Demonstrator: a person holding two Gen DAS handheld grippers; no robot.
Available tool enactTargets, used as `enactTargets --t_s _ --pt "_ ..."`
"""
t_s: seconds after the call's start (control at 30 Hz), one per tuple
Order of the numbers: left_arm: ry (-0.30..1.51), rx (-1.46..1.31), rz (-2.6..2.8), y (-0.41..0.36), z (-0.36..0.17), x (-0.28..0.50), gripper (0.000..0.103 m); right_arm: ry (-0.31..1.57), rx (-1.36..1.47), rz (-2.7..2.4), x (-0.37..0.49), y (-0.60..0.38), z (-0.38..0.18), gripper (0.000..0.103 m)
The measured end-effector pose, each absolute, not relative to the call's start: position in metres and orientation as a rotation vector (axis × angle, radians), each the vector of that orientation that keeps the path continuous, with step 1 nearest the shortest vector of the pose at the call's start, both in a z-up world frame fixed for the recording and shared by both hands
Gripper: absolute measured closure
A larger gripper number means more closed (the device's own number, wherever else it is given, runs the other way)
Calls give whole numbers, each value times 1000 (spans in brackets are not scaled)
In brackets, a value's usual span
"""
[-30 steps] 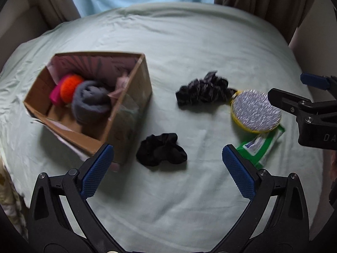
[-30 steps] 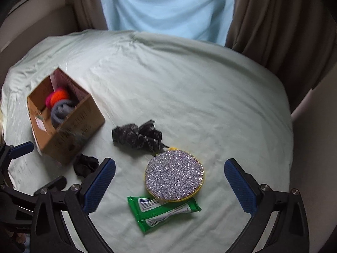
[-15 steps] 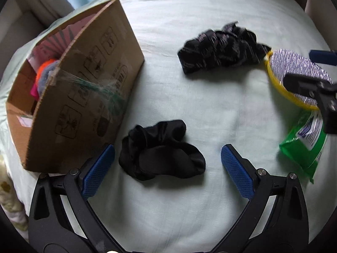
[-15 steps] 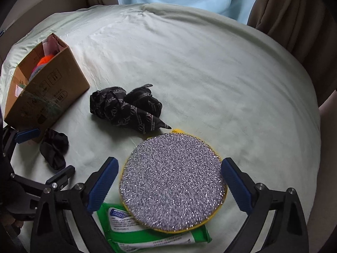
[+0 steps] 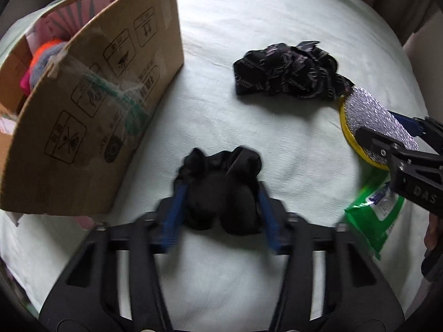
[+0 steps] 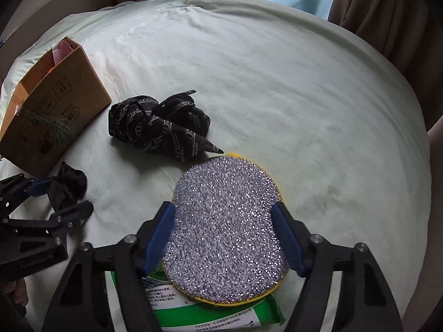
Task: Organize soft objects
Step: 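Grasp the black scrunchie with the left tool while the right tool grasps the glittery sponge, then carry the scrunchie with the left tool while the right tool carries the sponge to the box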
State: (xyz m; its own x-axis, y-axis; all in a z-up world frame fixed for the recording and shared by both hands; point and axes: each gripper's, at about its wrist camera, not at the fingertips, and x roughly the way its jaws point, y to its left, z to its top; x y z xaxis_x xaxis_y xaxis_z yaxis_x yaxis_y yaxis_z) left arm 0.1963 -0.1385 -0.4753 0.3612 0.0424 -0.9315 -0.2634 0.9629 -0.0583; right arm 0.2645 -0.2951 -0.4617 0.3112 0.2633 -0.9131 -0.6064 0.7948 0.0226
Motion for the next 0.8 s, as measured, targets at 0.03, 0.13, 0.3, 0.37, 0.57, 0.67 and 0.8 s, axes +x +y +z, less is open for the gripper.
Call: enactTargets --t_s 0.03,0.13,0.3,0.37,0.57,0.67,0.8 --pt "1192 -207 191 -139 -475 196 76 1117 -353 589 265 -297 -462 47" --pt "1202 -207 186 -137 -469 201 78 1122 -348 576 264 -300 -459 57" --pt "1201 -199 173 -133 -462 204 84 1115 -319 552 262 -304 -447 64" --pt "1194 -211 170 -130 -455 203 85 1100 -300 541 260 -307 -436 64" --pt "1175 -210 135 -131 -423 196 85 1084 -266 510 251 -317 -411 64" --pt "1141 -193 102 -132 -394 193 85 1069 -233 485 247 -322 -389 64" --pt "1097 -199 36 -134 -351 176 85 1040 -178 434 233 -327 -350 64"
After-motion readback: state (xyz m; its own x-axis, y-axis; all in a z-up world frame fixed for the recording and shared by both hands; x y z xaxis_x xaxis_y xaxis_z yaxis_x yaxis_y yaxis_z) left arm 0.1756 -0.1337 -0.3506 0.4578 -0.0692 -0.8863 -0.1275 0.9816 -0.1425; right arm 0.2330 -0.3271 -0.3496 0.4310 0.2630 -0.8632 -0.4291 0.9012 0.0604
